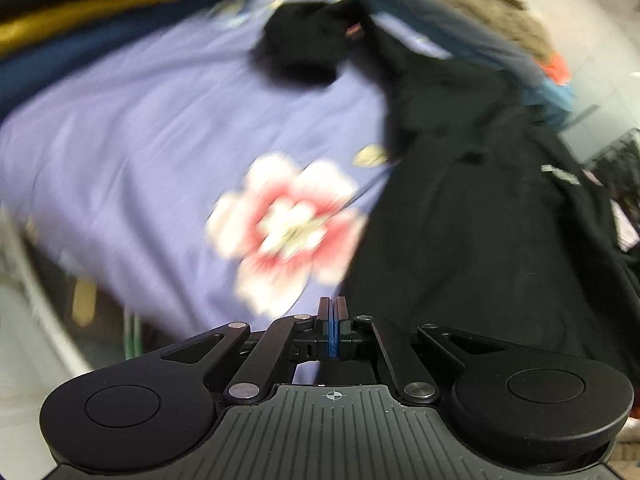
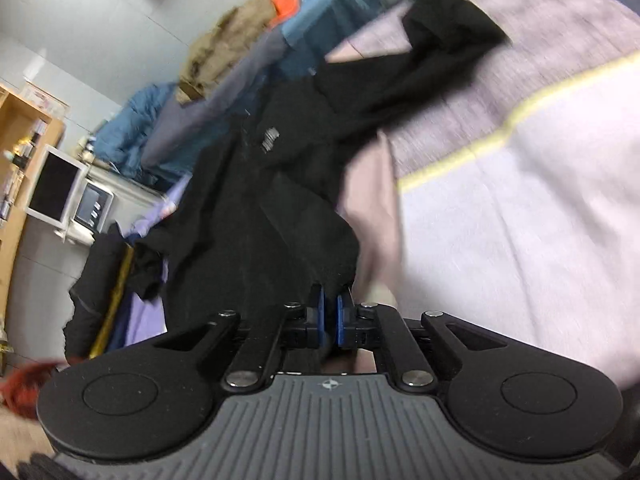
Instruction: Fold large clothes
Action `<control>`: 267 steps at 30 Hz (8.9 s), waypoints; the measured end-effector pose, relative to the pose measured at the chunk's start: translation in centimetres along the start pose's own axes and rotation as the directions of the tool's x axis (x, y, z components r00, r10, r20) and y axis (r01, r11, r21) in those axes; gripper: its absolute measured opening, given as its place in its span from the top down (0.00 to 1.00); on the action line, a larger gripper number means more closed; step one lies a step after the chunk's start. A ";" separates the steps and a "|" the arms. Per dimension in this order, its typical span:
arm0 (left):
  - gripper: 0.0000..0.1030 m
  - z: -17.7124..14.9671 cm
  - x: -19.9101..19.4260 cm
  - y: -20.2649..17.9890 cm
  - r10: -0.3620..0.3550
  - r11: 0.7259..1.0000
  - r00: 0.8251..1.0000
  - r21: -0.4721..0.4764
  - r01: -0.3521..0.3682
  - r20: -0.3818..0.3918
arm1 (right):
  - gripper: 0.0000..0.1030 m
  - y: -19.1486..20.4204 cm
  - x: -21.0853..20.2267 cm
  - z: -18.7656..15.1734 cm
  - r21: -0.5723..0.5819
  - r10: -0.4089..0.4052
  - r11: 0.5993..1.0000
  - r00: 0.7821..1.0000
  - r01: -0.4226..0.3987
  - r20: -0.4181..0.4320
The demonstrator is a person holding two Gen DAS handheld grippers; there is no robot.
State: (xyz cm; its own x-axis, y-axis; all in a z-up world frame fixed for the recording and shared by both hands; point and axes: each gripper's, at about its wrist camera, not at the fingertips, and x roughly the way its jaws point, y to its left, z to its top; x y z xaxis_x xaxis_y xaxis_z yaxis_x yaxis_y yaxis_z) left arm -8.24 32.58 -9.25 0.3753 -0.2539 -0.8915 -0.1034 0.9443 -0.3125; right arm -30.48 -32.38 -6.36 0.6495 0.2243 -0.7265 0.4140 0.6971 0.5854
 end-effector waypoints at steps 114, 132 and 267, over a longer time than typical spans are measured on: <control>0.00 -2.6 15.8 -35.4 0.090 0.869 0.962 0.493 0.050 -0.256 | 0.75 -2.9 20.4 23.5 -0.408 -0.509 0.580 0.705 0.705 0.494; 0.00 -0.1 20.8 -47.8 -0.106 0.817 0.953 0.522 0.245 -0.283 | 0.93 -12.2 5.5 36.7 -0.124 -0.548 0.710 0.654 0.694 0.522; 0.00 16.4 12.4 -10.1 0.084 0.992 0.996 0.096 -0.088 0.043 | 0.00 20.5 33.1 -3.0 -0.636 -0.402 0.722 0.913 0.272 -0.066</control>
State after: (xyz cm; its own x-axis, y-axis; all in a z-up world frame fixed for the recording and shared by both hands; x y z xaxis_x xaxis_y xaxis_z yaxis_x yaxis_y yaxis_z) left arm 12.59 23.36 -11.81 0.4043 -0.1646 -0.8997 -0.0470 0.9786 -0.2002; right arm -2.41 -8.64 -19.46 0.3846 -0.0305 -0.9226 0.0700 0.9975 -0.0038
